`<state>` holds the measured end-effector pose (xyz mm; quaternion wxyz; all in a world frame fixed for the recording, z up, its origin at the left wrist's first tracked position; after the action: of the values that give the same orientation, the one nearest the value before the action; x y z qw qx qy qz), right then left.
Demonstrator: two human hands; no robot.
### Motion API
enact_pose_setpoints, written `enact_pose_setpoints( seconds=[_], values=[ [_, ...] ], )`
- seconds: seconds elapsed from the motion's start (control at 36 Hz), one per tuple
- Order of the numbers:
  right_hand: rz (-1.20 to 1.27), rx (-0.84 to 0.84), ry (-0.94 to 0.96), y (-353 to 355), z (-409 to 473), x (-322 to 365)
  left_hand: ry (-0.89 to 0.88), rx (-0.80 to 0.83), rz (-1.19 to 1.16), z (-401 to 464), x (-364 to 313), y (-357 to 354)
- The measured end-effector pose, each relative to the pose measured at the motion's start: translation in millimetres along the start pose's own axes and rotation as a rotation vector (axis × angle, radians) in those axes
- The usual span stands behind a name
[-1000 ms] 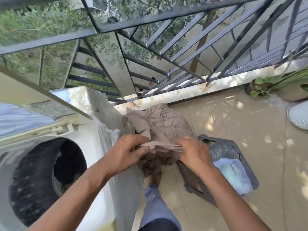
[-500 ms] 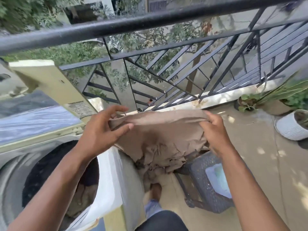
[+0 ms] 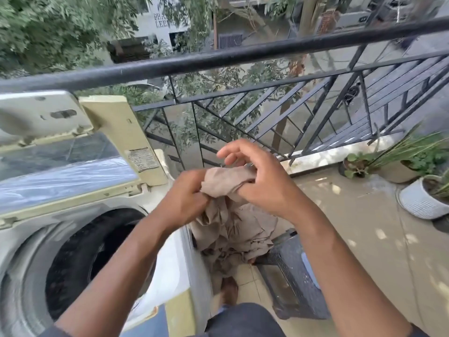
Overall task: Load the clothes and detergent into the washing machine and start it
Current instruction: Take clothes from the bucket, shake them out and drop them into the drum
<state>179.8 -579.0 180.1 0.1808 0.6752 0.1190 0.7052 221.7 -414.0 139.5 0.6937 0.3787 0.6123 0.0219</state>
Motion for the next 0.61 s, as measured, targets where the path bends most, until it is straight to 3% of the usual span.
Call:
enact_pose_setpoints(
  seconds=[0.08, 0.17, 0.28, 0.39, 0.53, 0.61],
  values=[
    [-0.006, 0.042, -0.219, -0.2, 0.3, -38.5, 0.03, -0.056, -0.252, -5.6, -7.6, 19.4],
    [-0.206, 0.154, -0.358, -15.6, 2.1, -77.9, 0.033, -0.12, -0.388, -10.2, -10.2, 31.4],
    [-0.455, 0.305, -0.441, -65.5, 3.0, -146.5, 0.049, -0.147, -0.485, -16.3, -13.0, 34.6],
    [-0.472, 0.4, -0.49, -93.1, -4.1, -152.1, 0.014, -0.082, -0.578, -22.0, -18.1, 36.3],
    [-0.461, 0.274, -0.397, -102.4, 10.7, -174.2, 0.037, -0.101, -0.679, -36.2, -24.4, 47.4],
    [-0.546, 0.093, -0.408, -77.3, 5.7, -158.0, 0.053, -0.203, -0.524, -39.8, -18.2, 62.3]
  ],
)
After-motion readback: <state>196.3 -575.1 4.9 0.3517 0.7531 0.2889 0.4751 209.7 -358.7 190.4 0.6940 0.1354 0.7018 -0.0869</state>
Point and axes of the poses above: each hand's wrist, its own z-axis towards the middle knuckle, its own y-axis out of the back of the hand, x = y × z, the point moved 4 cm from there along z, towards the middle knuckle, and after that the axes turned 7 degrees about -x, right-handed, at the moved point
